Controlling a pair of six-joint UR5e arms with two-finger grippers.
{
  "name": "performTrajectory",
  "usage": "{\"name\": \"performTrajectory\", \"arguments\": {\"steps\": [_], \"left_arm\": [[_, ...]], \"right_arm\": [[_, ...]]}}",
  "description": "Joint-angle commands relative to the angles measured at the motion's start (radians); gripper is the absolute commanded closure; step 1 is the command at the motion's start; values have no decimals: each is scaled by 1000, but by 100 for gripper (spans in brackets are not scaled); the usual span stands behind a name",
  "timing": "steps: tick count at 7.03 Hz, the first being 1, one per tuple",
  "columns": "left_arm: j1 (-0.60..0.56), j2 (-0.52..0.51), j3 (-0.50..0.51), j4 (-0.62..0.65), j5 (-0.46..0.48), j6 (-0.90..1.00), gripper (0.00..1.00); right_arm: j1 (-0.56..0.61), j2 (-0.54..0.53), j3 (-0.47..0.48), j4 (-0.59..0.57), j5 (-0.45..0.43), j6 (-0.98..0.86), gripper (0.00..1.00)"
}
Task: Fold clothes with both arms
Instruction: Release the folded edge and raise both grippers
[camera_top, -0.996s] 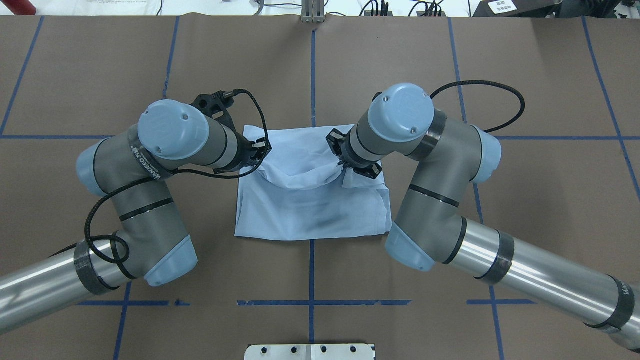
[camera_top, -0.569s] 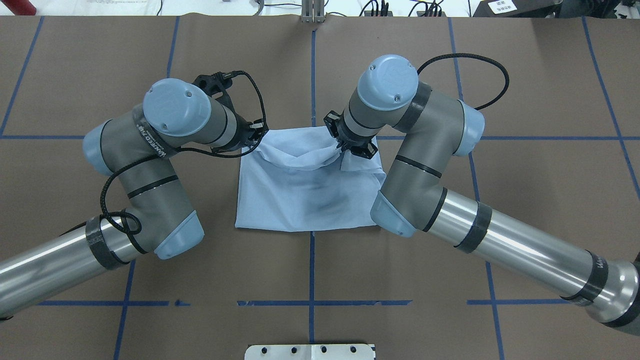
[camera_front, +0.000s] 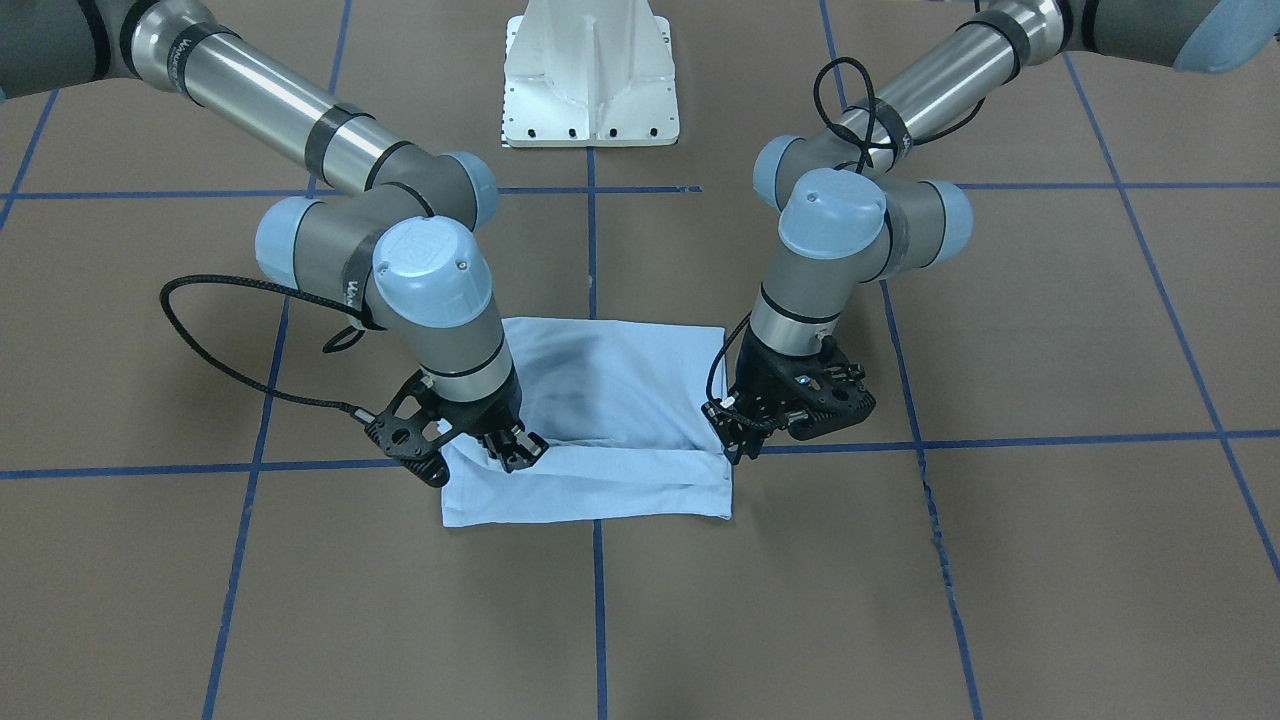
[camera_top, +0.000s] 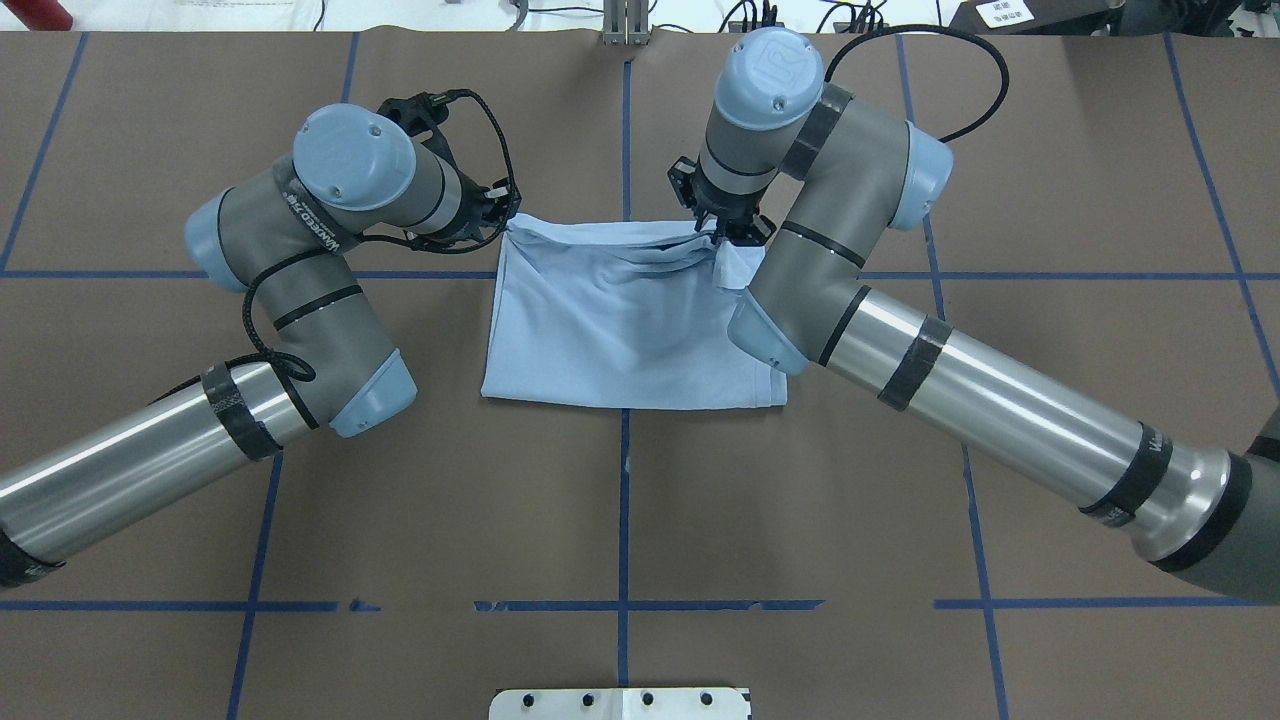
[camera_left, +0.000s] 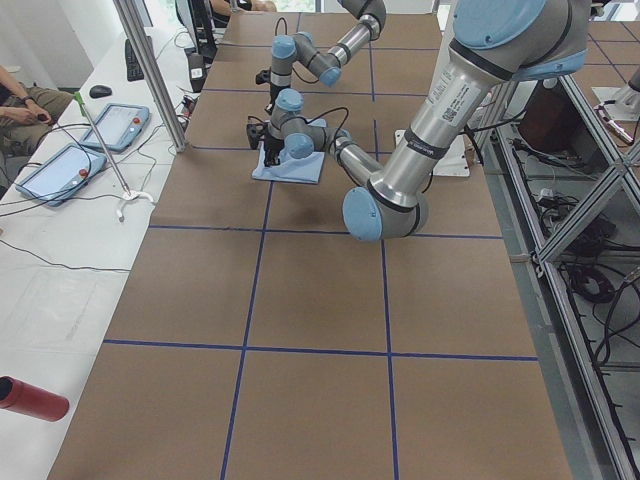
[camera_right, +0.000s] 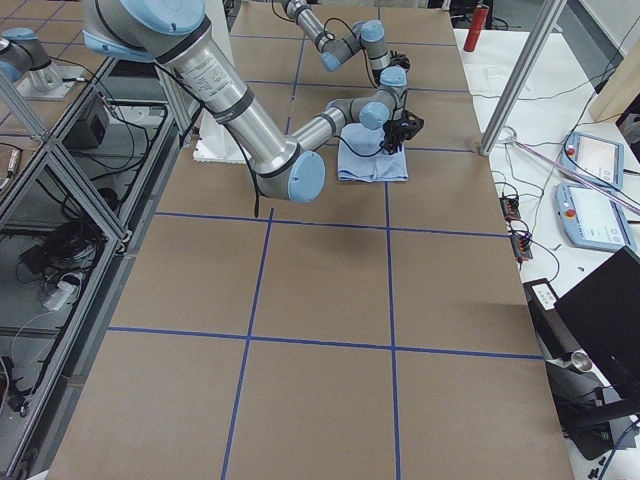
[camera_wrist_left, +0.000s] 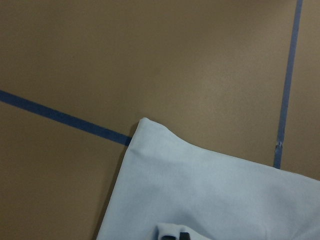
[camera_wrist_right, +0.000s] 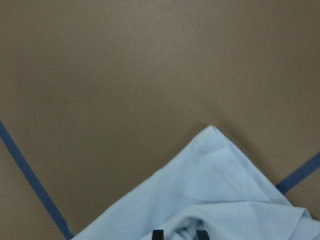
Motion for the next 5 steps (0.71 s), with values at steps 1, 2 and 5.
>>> {"name": "performTrajectory", "arguments": {"steps": [1,2,5], "left_arm": [[-16,-5,20,-20,-1,18,0],[-16,-5,18,-20,-2,19,0],[-59,9,-14,-12,-120,97,0]], "right_arm": [[46,9,-64,67,37,-40,0],[52,9,-61,70,60,-47,0],[14,27,6,-21,109,-62,0]]}}
